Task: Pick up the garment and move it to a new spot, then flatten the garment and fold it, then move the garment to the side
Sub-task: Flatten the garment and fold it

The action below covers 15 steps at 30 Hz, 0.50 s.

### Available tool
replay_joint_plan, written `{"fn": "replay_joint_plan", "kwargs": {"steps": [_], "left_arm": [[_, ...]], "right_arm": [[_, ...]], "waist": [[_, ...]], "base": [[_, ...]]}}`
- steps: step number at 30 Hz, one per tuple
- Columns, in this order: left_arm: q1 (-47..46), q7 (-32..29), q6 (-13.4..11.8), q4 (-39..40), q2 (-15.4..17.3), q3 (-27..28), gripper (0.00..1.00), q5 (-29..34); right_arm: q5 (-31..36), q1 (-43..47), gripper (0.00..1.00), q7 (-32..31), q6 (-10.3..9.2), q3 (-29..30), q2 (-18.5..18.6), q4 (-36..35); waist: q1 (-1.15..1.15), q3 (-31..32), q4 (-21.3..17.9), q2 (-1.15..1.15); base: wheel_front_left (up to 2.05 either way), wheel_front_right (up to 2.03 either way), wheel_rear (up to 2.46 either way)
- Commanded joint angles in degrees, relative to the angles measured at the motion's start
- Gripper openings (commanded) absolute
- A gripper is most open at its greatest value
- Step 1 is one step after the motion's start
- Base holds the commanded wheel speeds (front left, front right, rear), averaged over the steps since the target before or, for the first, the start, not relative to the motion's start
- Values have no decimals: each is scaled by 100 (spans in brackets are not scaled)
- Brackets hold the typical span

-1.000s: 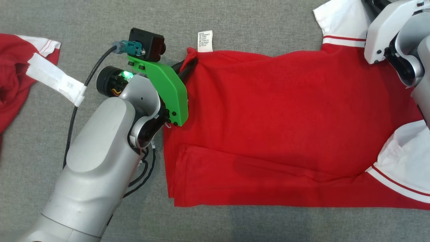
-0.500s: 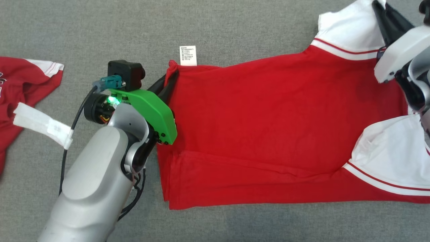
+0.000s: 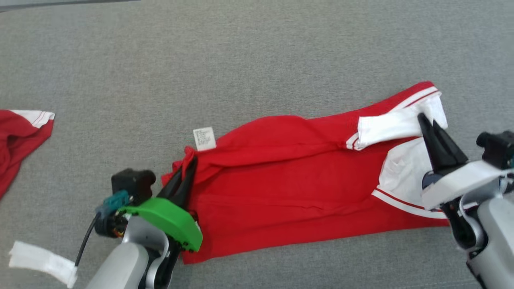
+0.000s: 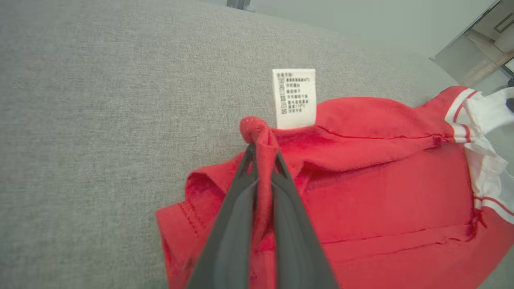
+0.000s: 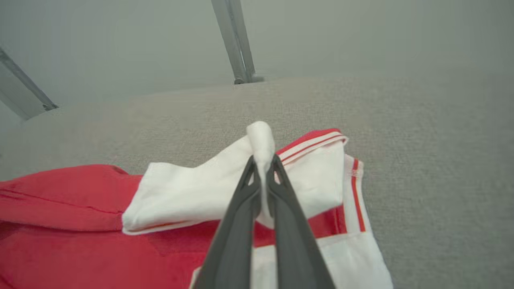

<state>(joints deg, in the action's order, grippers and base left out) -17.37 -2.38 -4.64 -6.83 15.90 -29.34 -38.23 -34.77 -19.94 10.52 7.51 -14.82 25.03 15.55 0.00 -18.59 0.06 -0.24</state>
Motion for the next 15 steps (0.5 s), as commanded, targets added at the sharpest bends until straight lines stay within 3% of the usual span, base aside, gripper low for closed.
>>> {"fn": "replay_joint_plan", "kwargs": {"steps": [1,7,11,12,13,14,15], "left_arm": [[166,129,-91,30,67,102,0,19],[739,559,-206,22,-103,326,0,-295],[888,822,-195,16,-142,370,0,-283],[932,884,-182,5,-127,373,7,-262],[967,943,-161,-10,-98,369,32,-233],[1008,1008,-154,-18,-82,384,55,-224],[1037,1060,-136,-32,-61,393,84,-220]], "right_arm": [[81,234,0,-34,-4,167,-175,-144],[457,1059,0,-342,-2,460,-970,-667],[740,1121,0,-368,-2,538,-1147,-548],[847,1099,6,-357,-2,543,-1154,-491],[943,1073,59,-338,-2,558,-1146,-441],[1008,1053,100,-326,-2,582,-1146,-384],[1041,1051,100,-321,-2,603,-1154,-332]], "waist": [[0,135,-229,24],[0,164,-421,24],[0,197,-485,24],[0,208,-496,24],[0,218,-504,24],[0,230,-506,24],[0,246,-501,24]], "base": [[0,0,0],[0,0,0],[0,0,0],[0,0,0],[0,0,0],[0,0,0],[0,0,0]]}}
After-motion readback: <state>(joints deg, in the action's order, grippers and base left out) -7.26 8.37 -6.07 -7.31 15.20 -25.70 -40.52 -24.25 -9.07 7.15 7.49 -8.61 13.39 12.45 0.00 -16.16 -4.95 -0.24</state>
